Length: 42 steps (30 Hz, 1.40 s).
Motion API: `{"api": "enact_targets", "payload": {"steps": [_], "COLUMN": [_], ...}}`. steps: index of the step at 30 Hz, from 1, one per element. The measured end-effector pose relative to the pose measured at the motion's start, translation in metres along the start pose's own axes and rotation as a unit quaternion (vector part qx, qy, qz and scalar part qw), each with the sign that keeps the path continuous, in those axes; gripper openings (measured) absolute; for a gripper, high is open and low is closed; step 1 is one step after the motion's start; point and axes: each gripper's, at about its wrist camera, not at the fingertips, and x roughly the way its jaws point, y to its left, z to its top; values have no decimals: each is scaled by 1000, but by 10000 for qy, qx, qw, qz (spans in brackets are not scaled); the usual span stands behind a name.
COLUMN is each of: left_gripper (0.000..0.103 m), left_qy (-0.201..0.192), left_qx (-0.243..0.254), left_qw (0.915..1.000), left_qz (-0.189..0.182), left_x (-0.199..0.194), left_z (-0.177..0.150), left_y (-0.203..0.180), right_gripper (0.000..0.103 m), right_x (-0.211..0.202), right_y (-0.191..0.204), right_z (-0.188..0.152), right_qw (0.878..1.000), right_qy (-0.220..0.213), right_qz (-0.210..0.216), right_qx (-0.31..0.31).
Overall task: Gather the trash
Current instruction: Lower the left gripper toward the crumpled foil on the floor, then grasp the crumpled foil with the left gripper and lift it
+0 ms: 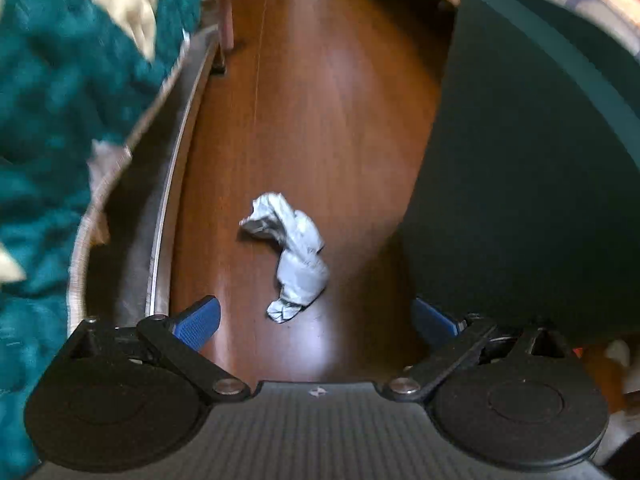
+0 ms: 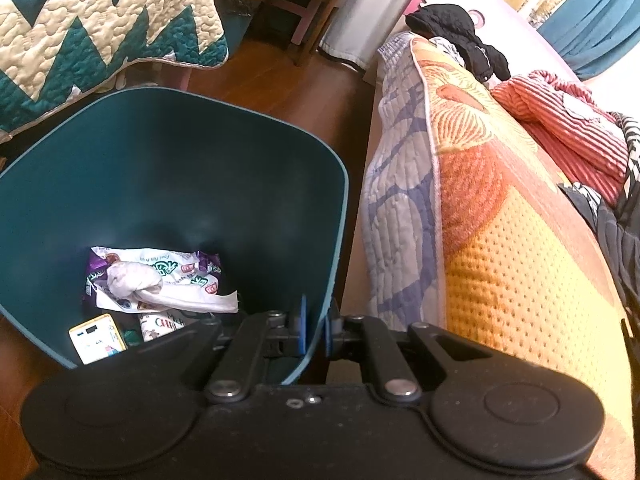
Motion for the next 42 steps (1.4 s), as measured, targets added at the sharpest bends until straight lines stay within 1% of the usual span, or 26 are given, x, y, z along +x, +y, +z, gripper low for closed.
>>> {"api": "enact_targets", "payload": {"steps": [3,10,12,14,18,19,20,22,24,30,33,38,42], "left_gripper": [102,101,93,76,60,49,35,33,32,31,31,31,31], "left_qy": [59,335,428,570,1009,1079,1090,1164,1113,862,636,391,87], "left_qx": [60,-49,-85,-149,-457,-463,-410,-371,-348,-521,-491,-524,-318], "left_qw": [9999,9993,9989,9981,9938,9930,9931,9923,9931,9949,9964,9963,9972], "left_qz": [93,-144,-185,-161,-135,-125,-132,-200,-67,-99,-266,-554,-672], "left_x": [28,90,105,120,144,146,145,144,138,93,55,-9,-69], "left_z": [-2,10,13,17,18,17,18,18,17,8,4,12,16], "left_y": [3,6,5,7,16,16,15,15,16,15,13,5,-4], "right_gripper": [9,9,9,9,9,9,9,9,9,9,9,9,9], "right_x": [2,6,5,4,2,2,1,0,-2,1,-1,-6,-9], "right_y": [-1,-6,-6,-5,-3,-1,0,2,5,7,10,16,22], "right_z": [-2,-5,-5,-4,-1,0,1,2,4,8,9,11,15], "right_qw": [10000,9997,9996,9995,9996,9997,9998,9999,10000,9999,9997,9990,9981], "right_qy": [38,148,171,196,184,169,149,90,24,-98,-152,-251,-323], "right_qz": [6,82,100,110,93,89,83,70,42,-39,-50,-70,-96], "right_qx": [25,181,214,224,191,163,136,77,-20,-111,-190,-375,-507]}}
